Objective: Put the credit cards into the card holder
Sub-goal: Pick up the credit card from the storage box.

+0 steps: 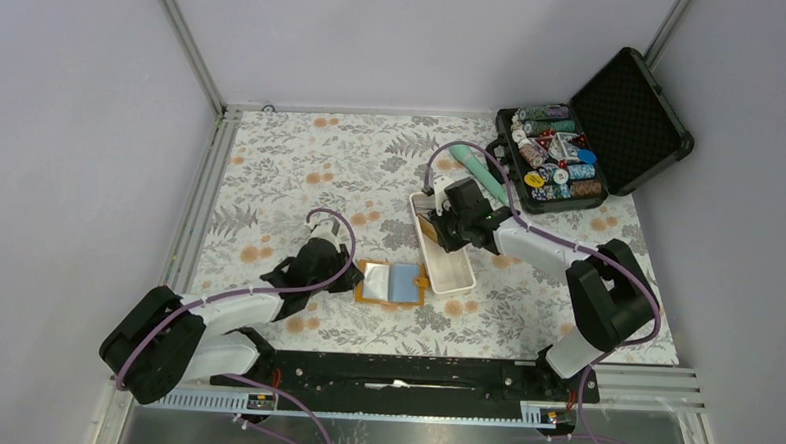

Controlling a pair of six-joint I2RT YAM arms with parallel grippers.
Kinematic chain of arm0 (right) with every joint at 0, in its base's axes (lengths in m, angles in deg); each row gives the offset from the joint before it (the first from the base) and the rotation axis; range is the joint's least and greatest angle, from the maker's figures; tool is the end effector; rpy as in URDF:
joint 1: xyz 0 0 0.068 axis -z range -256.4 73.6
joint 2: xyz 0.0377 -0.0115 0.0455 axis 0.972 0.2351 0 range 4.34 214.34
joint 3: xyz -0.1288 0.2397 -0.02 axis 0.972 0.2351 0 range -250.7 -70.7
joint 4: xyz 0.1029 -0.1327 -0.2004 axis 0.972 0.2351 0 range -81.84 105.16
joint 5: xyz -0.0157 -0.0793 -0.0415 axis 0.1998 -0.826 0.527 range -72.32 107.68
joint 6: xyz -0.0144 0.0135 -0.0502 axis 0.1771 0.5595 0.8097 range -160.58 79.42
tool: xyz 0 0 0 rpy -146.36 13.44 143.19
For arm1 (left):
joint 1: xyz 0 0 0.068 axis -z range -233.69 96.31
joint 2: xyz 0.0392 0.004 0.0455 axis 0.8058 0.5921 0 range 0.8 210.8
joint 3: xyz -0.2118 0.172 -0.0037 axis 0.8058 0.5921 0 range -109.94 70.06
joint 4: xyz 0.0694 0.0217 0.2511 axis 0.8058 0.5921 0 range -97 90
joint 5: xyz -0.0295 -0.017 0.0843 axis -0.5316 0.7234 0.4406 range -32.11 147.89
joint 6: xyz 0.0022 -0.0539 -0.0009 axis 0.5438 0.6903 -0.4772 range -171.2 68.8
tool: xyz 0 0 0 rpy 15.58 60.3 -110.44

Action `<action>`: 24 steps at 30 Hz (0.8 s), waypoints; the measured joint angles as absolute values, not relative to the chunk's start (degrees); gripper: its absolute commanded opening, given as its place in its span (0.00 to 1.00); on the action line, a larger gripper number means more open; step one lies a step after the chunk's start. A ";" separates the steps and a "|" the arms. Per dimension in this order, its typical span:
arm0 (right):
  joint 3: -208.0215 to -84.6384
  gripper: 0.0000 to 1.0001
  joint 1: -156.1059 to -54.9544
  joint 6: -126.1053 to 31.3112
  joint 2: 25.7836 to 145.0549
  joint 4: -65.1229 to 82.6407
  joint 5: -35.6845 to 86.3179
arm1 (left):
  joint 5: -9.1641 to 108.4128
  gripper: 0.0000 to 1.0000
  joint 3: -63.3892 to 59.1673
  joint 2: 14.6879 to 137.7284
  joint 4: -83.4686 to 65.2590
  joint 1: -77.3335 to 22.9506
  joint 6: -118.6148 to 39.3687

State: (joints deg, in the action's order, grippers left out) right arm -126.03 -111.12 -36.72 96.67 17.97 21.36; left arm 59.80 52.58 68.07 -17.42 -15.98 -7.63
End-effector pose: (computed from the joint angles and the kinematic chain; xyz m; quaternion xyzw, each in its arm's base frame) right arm 0.2761 0.1941 0.1979 -0.3182 0.8732 0.1267 0.3467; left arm 0.1642 -0.1254 0.1392 -0.0533 0.9023 -0.2670 0.3343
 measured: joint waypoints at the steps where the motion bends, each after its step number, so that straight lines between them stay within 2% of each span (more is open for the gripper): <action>1: -126.03 0.30 -111.12 -36.72 96.80 17.99 21.01 | 59.78 0.21 52.58 68.07 -17.42 -15.98 -7.65; 24: -127.58 0.36 -111.12 -37.47 98.33 18.25 18.19 | 59.71 0.21 52.58 69.12 -17.85 -15.98 -7.65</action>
State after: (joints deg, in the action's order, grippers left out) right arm -127.58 -111.12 -37.47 98.33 18.25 18.19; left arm 59.71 52.58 69.12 -17.85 -15.98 -7.65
